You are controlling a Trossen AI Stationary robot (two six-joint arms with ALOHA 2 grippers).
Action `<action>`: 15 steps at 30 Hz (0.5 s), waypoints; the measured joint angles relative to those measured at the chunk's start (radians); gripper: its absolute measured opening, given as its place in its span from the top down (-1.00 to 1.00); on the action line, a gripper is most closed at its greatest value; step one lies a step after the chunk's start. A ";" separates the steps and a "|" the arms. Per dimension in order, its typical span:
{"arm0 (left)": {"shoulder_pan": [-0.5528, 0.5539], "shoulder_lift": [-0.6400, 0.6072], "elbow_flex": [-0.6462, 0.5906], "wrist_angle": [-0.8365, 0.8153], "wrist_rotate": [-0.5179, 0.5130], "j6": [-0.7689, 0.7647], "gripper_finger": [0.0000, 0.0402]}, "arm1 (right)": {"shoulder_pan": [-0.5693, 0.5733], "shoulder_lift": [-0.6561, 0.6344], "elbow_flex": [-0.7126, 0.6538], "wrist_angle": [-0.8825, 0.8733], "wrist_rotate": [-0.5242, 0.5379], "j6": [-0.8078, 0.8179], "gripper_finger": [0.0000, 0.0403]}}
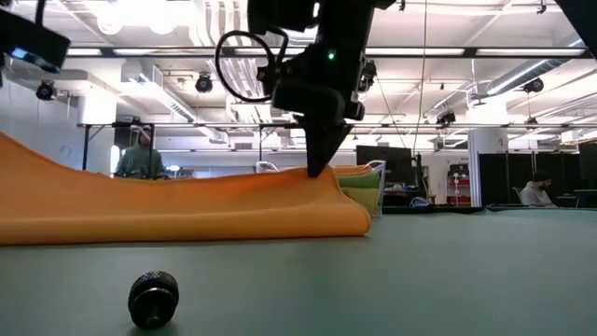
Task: Fold microfiber towels
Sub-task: Fold the orange microfiber towel
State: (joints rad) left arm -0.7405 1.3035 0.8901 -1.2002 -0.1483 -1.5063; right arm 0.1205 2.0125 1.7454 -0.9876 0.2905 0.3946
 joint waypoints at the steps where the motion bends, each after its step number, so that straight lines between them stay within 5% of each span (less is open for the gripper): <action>1: 0.012 0.006 -0.011 0.002 -0.001 0.000 1.00 | -0.008 0.001 0.000 0.005 0.009 -0.001 0.96; 15: 0.105 0.025 -0.082 0.022 -0.009 0.024 1.00 | -0.080 0.002 -0.001 0.041 0.015 -0.040 0.95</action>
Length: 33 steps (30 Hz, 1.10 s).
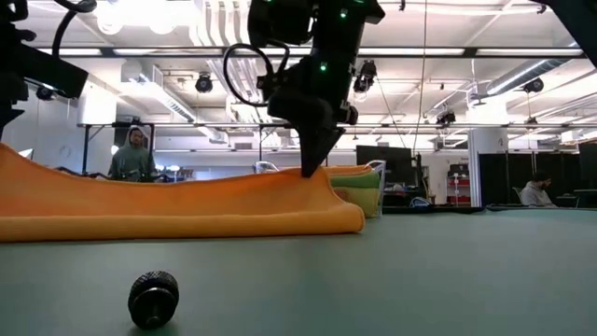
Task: Fold microfiber towels
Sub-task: Fold the orange microfiber towel
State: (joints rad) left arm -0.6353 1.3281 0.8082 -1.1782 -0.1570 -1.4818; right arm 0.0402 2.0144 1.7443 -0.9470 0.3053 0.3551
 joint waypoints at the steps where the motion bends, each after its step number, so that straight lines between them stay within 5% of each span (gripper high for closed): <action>1: 0.001 0.000 0.000 0.000 0.000 0.001 1.00 | 0.000 0.000 0.000 0.004 -0.001 -0.011 0.95; 12: 0.006 0.000 0.000 0.000 0.002 0.005 0.97 | -0.008 0.000 0.000 0.015 -0.025 -0.025 0.69; 20: 0.006 0.000 0.000 -0.007 0.027 0.005 0.57 | -0.033 -0.006 0.000 0.004 -0.025 -0.023 0.30; 25: 0.007 -0.009 0.014 -0.015 0.132 0.003 0.27 | -0.044 -0.065 0.000 -0.067 -0.025 -0.026 0.18; 33: 0.000 -0.052 0.016 0.152 0.123 0.072 0.17 | -0.041 -0.157 -0.009 -0.146 -0.079 -0.062 0.17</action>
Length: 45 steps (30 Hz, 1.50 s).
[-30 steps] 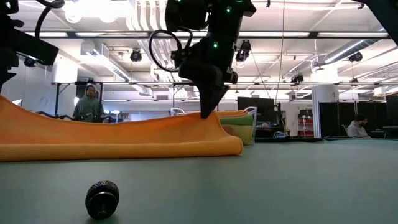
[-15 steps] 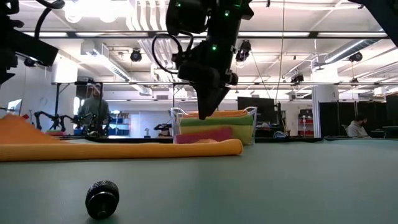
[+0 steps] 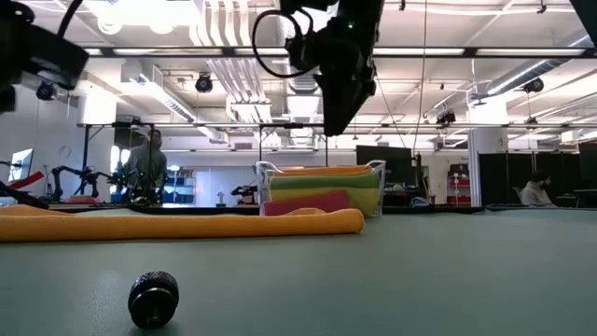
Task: Fold microfiber towels
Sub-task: Fold the orange microfiber towel
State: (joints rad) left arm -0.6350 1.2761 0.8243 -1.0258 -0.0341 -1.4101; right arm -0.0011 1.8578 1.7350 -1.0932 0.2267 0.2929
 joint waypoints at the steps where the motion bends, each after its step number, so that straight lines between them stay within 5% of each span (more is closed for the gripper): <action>1: 0.000 -0.002 -0.007 0.045 -0.032 0.013 0.17 | 0.000 -0.002 -0.011 0.020 -0.037 -0.007 0.18; 6: 0.006 0.008 -0.049 0.225 -0.178 0.056 0.17 | 0.001 0.004 -0.128 0.197 -0.223 -0.017 0.27; 12: 0.010 0.043 -0.070 0.267 -0.211 0.057 0.17 | 0.001 0.004 -0.272 0.416 -0.440 0.015 0.51; 19: 0.013 0.045 -0.094 0.266 -0.211 0.057 0.17 | 0.001 0.004 -0.387 0.602 -0.444 0.053 0.93; 38: 0.013 0.044 -0.093 0.266 -0.210 0.066 0.17 | 0.001 0.003 -0.519 0.686 -0.351 0.172 0.96; 45: 0.013 0.043 -0.089 0.267 -0.210 0.066 0.17 | -0.004 -0.001 -0.517 0.579 -0.217 0.221 0.96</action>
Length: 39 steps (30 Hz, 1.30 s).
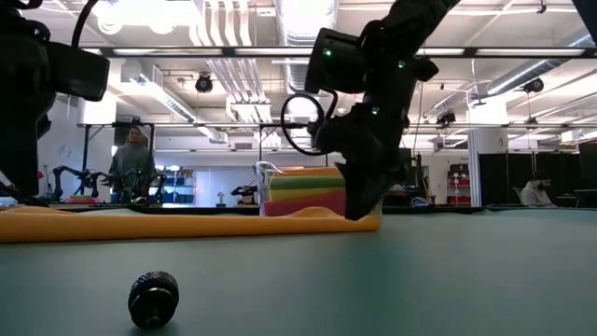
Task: Fold microfiber towels
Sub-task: Fold the orange microfiber towel
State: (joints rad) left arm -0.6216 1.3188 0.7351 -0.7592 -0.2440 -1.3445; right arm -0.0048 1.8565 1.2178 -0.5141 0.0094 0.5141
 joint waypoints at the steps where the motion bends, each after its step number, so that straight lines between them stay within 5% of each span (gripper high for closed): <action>1: 0.000 -0.001 0.000 0.000 0.000 0.000 0.17 | 0.000 0.000 0.000 -0.020 0.020 0.000 0.96; 10: 0.000 -0.039 0.000 0.000 0.008 0.043 0.17 | -0.001 0.003 0.036 -0.306 0.243 -0.001 0.96; 18: 0.000 -0.059 0.000 -0.001 0.010 0.046 0.17 | 0.033 -0.050 0.109 -0.323 0.237 -0.037 0.96; 28: -0.002 -0.080 0.009 -0.009 0.114 0.053 0.17 | 0.082 -0.014 0.127 0.223 -0.064 -0.047 0.96; 39: -0.015 -0.112 0.012 -0.007 0.068 0.139 0.17 | 0.127 0.138 0.153 0.491 -0.063 0.131 0.96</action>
State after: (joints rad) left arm -0.6365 1.2069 0.7467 -0.7664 -0.1760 -1.2054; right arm 0.1222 1.9949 1.3711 -0.0230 -0.0538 0.6456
